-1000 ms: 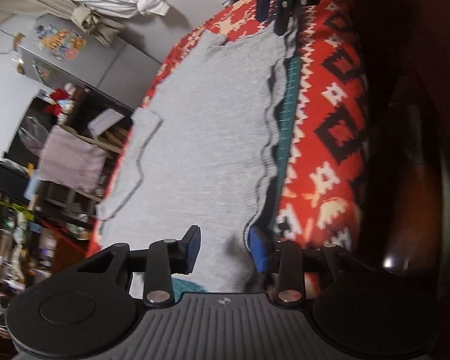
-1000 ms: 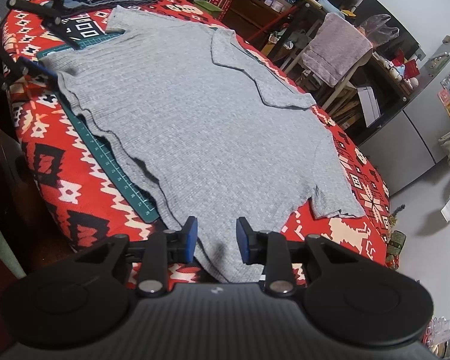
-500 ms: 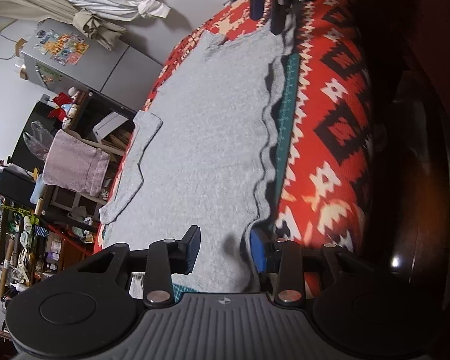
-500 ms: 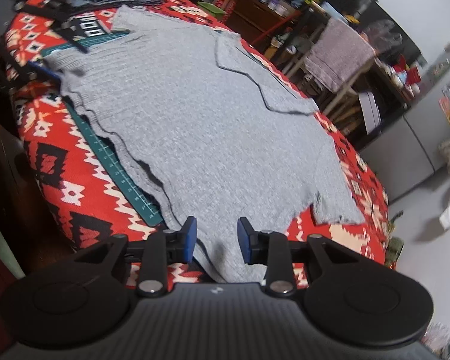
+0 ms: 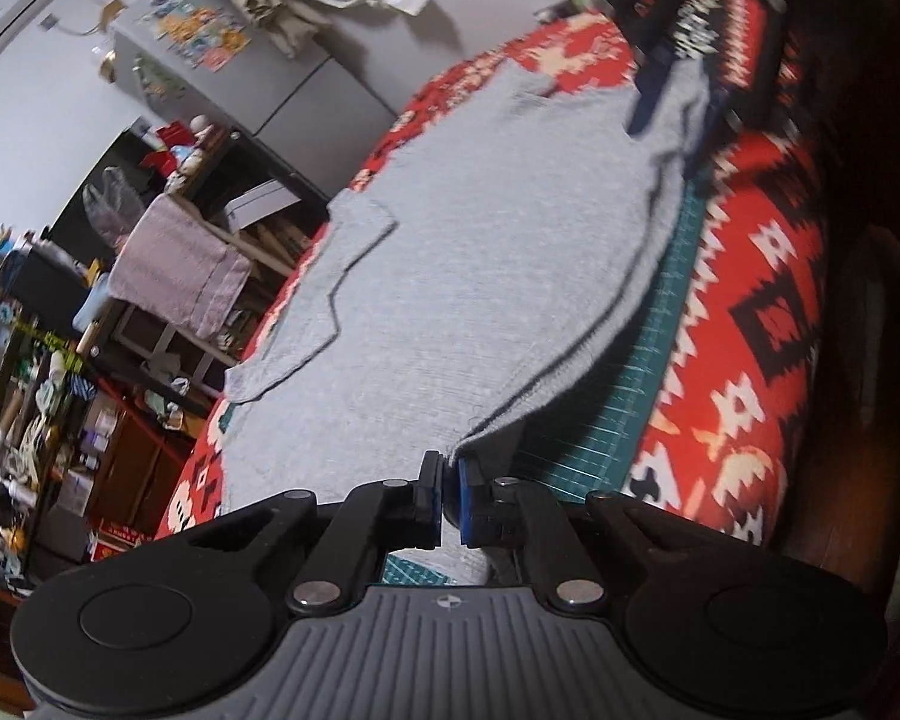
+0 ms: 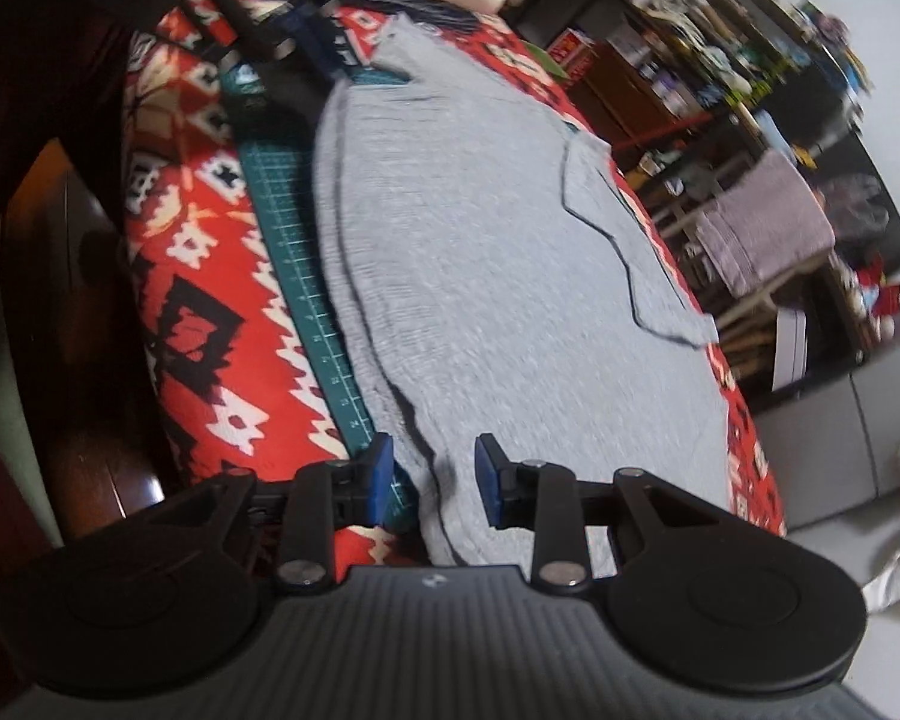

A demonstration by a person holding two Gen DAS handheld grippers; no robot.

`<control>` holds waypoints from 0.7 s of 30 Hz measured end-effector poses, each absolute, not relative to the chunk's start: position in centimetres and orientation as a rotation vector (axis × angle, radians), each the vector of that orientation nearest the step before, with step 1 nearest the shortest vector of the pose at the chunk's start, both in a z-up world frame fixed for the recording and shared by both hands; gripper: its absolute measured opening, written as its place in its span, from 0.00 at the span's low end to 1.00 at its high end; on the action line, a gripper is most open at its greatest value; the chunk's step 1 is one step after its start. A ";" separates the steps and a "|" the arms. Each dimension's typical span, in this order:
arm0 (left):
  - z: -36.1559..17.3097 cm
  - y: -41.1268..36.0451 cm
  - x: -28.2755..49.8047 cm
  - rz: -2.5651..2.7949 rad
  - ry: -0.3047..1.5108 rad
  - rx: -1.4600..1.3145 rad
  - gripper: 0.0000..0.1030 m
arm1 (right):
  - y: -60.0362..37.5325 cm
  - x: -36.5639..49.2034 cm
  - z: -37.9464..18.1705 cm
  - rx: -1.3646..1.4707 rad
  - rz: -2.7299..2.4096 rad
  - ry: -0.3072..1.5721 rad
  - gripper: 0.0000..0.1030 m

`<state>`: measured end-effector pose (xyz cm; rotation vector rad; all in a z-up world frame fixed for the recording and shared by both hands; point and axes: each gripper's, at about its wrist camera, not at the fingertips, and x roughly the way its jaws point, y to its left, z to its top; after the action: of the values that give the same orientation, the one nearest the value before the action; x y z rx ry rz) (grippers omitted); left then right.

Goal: Fold clothes
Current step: 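Close both grippers on the side edge of the grey shirt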

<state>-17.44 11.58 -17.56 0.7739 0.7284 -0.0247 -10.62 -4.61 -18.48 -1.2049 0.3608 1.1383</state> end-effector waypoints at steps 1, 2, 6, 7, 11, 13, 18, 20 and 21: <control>-17.3 11.7 -17.4 -0.020 0.726 0.765 0.07 | -4.4 -10.8 -18.7 -1.218 1.136 0.353 0.32; -17.1 11.8 -17.3 -0.017 0.724 0.759 0.07 | -4.3 -10.8 -18.8 -1.224 1.135 0.350 0.32; -16.4 12.0 -17.1 -0.006 0.710 0.745 0.07 | -4.1 -10.9 -18.9 -1.236 1.134 0.345 0.32; -16.2 12.0 -17.0 -0.005 0.709 0.742 0.07 | -4.2 -11.0 -18.9 -1.246 1.133 0.341 0.32; -16.1 12.0 -16.9 -0.010 0.711 0.748 0.07 | -4.8 -10.7 -19.6 -1.326 1.114 0.308 0.32; -16.3 12.0 -17.0 -0.013 0.712 0.752 0.07 | -5.1 -10.6 -19.8 -1.361 1.112 0.289 0.32; -16.2 12.1 -17.2 -0.009 0.716 0.735 0.07 | -6.6 -10.0 -19.8 -1.380 1.099 0.313 0.32; -16.1 12.3 -17.1 -0.006 0.718 0.728 0.07 | -7.5 -9.4 -19.9 -1.388 1.073 0.330 0.33; -16.1 12.4 -17.1 -0.006 0.719 0.726 0.07 | -7.8 -9.2 -20.0 -1.392 1.064 0.337 0.34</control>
<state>-17.13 12.36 -16.06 0.7256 0.7192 -0.0058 -9.17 -7.83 -20.03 -1.3920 0.3369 1.0643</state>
